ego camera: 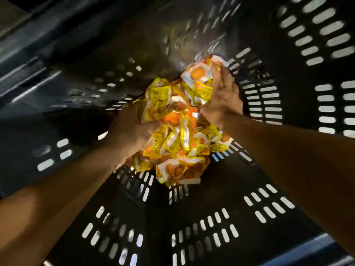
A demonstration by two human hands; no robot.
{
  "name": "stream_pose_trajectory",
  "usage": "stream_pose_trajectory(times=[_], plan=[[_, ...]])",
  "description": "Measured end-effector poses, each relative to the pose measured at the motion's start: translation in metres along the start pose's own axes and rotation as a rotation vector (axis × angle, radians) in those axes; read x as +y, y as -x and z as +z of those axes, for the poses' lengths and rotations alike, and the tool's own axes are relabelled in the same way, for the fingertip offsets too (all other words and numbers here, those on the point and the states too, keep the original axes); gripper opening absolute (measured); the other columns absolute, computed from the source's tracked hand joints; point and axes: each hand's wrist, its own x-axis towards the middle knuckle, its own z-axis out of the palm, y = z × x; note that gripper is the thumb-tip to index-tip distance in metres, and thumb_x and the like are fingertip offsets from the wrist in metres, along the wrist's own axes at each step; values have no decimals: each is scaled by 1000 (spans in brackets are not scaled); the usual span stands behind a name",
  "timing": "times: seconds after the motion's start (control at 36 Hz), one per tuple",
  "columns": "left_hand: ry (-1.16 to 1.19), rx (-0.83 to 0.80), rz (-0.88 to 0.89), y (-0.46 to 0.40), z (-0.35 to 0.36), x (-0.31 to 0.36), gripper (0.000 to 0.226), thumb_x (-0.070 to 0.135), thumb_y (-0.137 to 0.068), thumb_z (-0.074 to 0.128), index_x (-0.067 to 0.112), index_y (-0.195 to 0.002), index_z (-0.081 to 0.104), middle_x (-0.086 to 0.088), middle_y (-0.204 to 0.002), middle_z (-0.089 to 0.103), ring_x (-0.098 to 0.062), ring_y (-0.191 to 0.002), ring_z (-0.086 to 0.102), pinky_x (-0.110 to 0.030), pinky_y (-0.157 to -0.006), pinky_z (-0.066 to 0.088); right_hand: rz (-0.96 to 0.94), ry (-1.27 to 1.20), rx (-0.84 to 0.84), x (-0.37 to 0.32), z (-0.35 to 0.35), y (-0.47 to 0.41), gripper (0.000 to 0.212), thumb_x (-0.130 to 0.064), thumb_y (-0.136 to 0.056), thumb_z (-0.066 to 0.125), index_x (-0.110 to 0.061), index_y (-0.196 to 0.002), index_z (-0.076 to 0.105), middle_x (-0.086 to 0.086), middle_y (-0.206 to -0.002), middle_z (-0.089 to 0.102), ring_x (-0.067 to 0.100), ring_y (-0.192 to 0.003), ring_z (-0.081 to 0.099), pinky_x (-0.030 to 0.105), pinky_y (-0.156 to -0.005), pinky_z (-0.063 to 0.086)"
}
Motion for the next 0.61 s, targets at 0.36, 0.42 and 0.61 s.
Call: stream_pose_trajectory(times=[0.36, 0.42, 0.61], plan=[[96, -86, -111, 31, -15, 7, 42, 7, -87, 75, 18, -124, 60, -8, -118, 70, -30, -109, 67, -56, -98, 52, 76, -477, 115, 39, -33, 60, 52, -24, -86, 77, -27, -135, 59, -4, -113, 70, 15, -101, 66, 32, -92, 53], [113, -97, -101, 44, -19, 17, 34, 7, -85, 76, 23, -113, 64, -6, -113, 72, -28, -105, 69, -55, -96, 54, 99, -547, 109, 41, -44, 82, 52, -17, -87, 77, -21, -136, 60, -9, -108, 66, -8, -85, 61, 11, -79, 47], [212, -100, -64, 102, -40, 46, 48, 1, -83, 75, 16, -127, 60, -4, -115, 72, -25, -108, 68, -43, -93, 56, 327, -702, 55, 28, -99, 159, 41, -15, -88, 77, -10, -126, 64, 12, -120, 70, 31, -113, 65, 48, -102, 50]])
